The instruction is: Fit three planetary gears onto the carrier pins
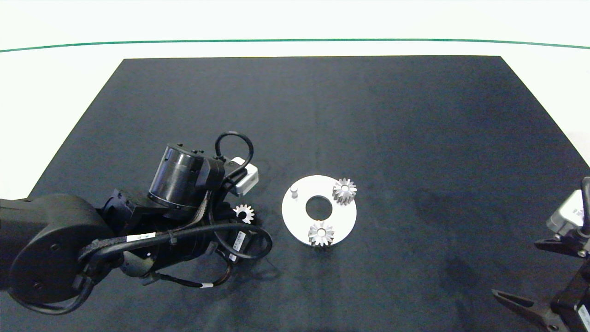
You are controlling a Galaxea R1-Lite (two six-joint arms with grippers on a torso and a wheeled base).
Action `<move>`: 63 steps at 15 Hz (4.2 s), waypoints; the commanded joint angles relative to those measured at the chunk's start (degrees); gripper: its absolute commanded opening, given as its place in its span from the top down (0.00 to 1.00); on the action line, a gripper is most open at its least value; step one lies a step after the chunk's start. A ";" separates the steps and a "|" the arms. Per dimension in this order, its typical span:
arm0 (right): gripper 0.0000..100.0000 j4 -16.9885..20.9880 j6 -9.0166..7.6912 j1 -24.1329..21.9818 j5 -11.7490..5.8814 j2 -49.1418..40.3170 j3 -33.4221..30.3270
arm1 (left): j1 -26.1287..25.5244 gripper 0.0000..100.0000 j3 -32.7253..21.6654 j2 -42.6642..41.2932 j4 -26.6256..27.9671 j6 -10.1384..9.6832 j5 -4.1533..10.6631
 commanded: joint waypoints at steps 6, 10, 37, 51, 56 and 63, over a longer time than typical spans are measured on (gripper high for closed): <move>0.00 -0.06 -0.20 0.16 -0.06 1.29 0.88 | 0.76 0.44 -2.12 0.51 0.29 0.22 -0.09; 0.00 -0.67 -0.20 0.07 -0.15 1.11 0.88 | 0.67 0.53 -2.03 0.33 0.37 0.22 -0.09; 0.00 -0.76 -0.29 0.07 -0.32 0.15 0.79 | 0.14 1.00 -0.89 0.07 0.73 0.39 -0.09; 0.00 -0.76 -0.29 -0.20 -0.23 0.15 0.62 | -0.91 1.00 -15.57 -0.55 16.37 0.39 0.08; 0.00 -1.55 -1.43 -1.87 -0.15 -2.66 -0.44 | -3.02 1.00 -21.45 1.74 17.16 0.39 2.72; 0.00 -1.20 -2.49 -1.51 -0.06 -8.11 -1.84 | -6.01 1.00 -30.24 8.16 21.91 0.83 2.81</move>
